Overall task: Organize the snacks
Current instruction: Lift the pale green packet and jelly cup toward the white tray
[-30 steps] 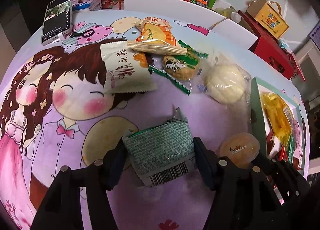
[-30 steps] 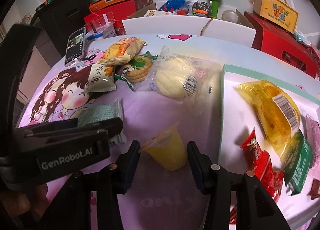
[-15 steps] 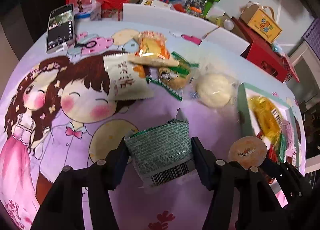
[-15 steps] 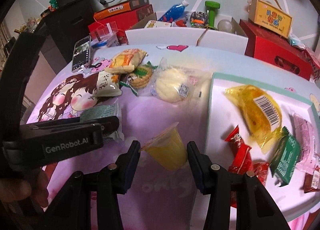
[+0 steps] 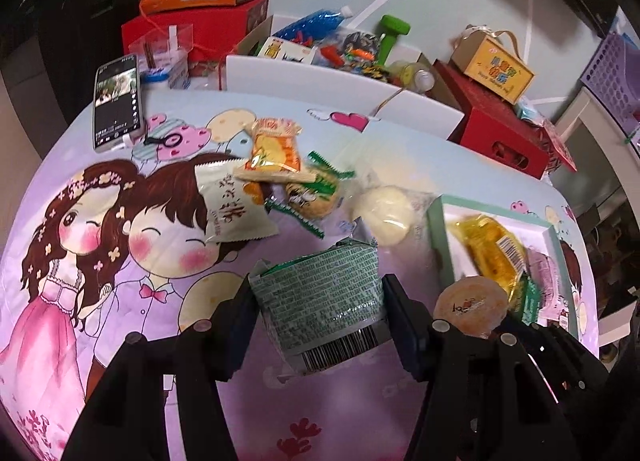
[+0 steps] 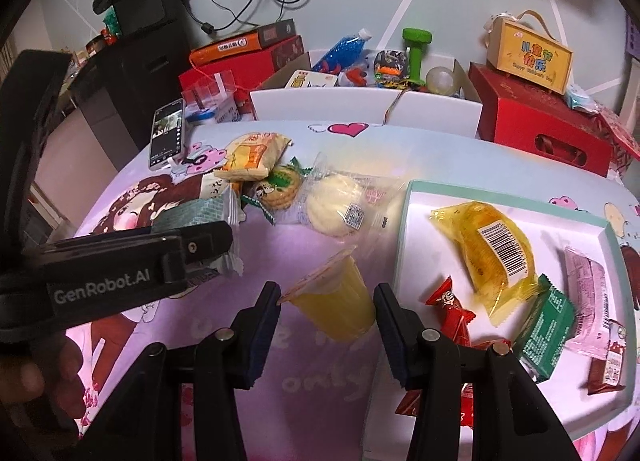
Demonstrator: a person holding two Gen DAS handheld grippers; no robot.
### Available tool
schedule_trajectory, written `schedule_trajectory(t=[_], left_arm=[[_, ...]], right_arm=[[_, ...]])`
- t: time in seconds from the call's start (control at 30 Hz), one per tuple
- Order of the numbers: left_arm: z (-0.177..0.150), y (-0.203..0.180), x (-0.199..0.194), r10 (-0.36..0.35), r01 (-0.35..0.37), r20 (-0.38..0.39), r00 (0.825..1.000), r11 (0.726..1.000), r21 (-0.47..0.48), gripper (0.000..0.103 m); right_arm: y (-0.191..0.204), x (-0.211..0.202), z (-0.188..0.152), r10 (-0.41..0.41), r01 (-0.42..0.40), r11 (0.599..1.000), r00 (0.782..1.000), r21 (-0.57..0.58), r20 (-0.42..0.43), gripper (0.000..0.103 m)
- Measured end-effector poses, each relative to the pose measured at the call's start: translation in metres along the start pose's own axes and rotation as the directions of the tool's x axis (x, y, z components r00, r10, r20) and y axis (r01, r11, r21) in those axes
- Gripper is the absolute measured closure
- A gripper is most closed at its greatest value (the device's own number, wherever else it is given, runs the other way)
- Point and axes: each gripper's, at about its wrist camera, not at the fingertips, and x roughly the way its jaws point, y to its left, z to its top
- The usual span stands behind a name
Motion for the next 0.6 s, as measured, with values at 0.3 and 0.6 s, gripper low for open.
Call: schedule_trajectory(t=[0.3, 0.6], left_arm=[[0.004, -0.022, -0.016, -0.039, 0.037, 0.044, 0.998, 0.999, 0.034, 0.041], [0.0, -0.066, -0.018, -0.101, 0.094, 0.049, 0.994, 0.989, 0.118, 0.041]], right_arm=[[-0.029, -0.016, 0.003, -0.027, 0.024, 0.997, 0.999, 0.076, 0.034, 0.052], [-0.097, -0.052, 0.002, -0.126, 0.104, 0.968, 0.988, 0.229, 0.086, 0.052]])
